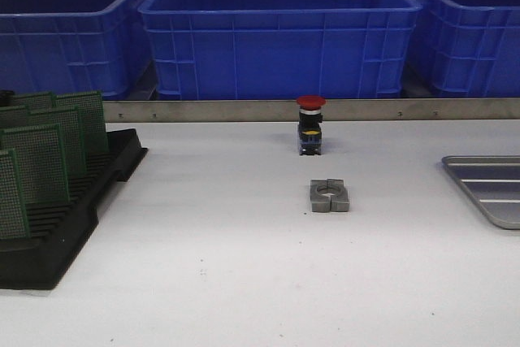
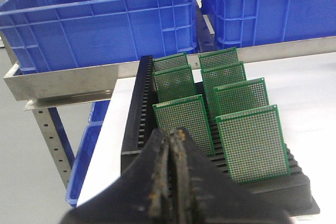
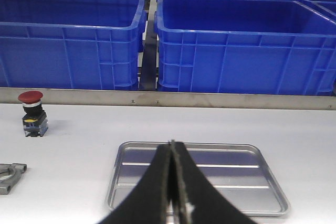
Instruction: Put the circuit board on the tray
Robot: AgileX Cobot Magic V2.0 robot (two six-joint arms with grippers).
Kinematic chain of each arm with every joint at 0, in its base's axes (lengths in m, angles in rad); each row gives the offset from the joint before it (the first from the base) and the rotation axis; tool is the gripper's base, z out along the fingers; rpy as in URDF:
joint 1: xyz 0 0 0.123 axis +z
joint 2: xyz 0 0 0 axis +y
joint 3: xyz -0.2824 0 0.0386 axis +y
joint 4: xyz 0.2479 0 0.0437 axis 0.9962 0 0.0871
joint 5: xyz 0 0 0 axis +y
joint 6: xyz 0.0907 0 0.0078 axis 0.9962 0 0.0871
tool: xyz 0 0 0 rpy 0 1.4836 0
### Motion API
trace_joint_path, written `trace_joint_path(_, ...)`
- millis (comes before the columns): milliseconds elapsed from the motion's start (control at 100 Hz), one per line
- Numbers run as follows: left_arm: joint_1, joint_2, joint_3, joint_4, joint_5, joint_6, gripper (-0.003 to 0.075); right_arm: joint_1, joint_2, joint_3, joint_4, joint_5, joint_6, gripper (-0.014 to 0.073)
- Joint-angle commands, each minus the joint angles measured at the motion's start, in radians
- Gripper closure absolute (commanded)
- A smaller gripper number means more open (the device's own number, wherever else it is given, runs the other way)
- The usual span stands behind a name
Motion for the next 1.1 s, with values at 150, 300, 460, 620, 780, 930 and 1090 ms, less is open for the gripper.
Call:
trace_joint_path(150,0.006,-0.027,0.02,0.007,-0.106,-0.009,0.0741,-0.003,-0.023,0.0,-0.01,-0.076,-0.004,0.0654)
trace_joint_path(300,0.006,-0.027,0.02,0.004,-0.195,-0.009,0.0741,-0.003,-0.023,0.0,-0.01,-0.076,-0.004,0.0654)
trace_joint_path(460,0.006,-0.027,-0.007,0.004,-0.307,-0.009,0.0741,-0.003,-0.023,0.0,-0.01,-0.076,-0.004,0.0654)
trace_joint_path(620,0.006,-0.015,-0.145,-0.003,-0.138,-0.009,0.0741,-0.003,-0.023,0.0,-0.01,-0.076,-0.004,0.0654)
trace_joint_path(780,0.006,0.083,-0.325,-0.003,0.056,-0.009,0.0741,-0.003,-0.023,0.0,-0.01,-0.076,-0.004,0.0654)
trace_joint_path(930,0.006,0.265,-0.491,-0.005,0.228,-0.009,0.0741,-0.003,-0.023,0.0,-0.01,-0.076,-0.004,0.0654)
trace_joint_path(1090,0.006,0.516,-0.656,-0.046,0.369,-0.009,0.074,-0.003,-0.023,0.0,-0.01,-0.076,-0.004,0.0654)
